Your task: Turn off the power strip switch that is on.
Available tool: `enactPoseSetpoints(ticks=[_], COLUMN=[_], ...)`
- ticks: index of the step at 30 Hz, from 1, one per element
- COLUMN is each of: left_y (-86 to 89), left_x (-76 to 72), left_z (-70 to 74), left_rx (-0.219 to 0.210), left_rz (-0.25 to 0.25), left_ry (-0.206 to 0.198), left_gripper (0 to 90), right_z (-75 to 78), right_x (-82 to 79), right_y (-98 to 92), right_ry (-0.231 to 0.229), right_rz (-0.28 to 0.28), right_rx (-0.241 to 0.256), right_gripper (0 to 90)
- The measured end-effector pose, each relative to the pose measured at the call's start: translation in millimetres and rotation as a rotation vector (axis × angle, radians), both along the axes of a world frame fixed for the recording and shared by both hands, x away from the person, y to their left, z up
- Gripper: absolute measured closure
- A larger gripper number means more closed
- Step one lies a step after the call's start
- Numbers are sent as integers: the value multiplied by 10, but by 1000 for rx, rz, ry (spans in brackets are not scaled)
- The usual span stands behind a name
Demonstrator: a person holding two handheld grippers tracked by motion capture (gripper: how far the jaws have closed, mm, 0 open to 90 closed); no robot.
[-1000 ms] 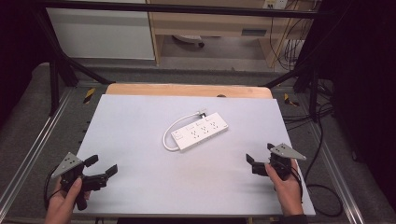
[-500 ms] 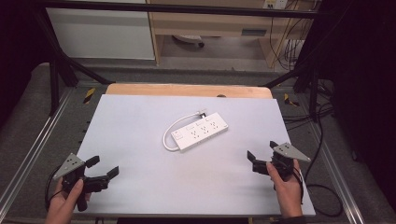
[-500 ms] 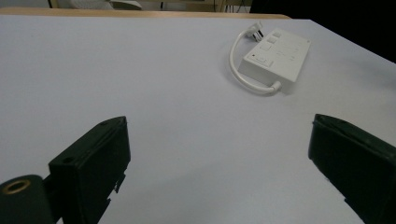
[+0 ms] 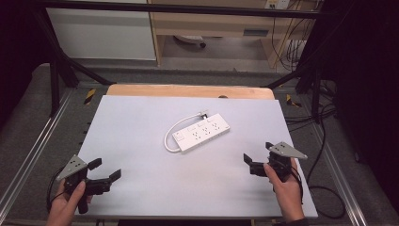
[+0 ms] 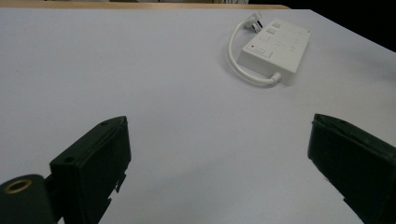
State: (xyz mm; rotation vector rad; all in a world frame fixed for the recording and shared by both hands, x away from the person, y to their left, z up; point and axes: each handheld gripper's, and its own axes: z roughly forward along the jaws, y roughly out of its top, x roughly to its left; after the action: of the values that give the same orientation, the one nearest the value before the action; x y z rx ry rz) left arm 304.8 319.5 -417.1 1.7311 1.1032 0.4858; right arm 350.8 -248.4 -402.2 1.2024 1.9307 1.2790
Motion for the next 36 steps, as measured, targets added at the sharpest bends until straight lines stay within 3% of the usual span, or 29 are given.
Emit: enactPoseSetpoints(ticks=[3, 19, 25, 36], left_y=[-11, -27, -28, -30], left_x=[-5, -9, -9, -10], left_z=[2, 4, 5, 6], left_rx=[0, -4, -1, 1], left_rz=[-3, -18, -19, -22], left_ry=[0, 0, 0, -2], left_gripper=[59, 60, 60, 60], right_z=[22, 222, 352, 511], right_x=[14, 160, 279, 537], right_y=[32, 158, 253, 440], right_ry=[28, 26, 13, 13], right_rz=[20, 72, 96, 122], right_rx=[-15, -25, -63, -70], right_gripper=[32, 28, 27, 43])
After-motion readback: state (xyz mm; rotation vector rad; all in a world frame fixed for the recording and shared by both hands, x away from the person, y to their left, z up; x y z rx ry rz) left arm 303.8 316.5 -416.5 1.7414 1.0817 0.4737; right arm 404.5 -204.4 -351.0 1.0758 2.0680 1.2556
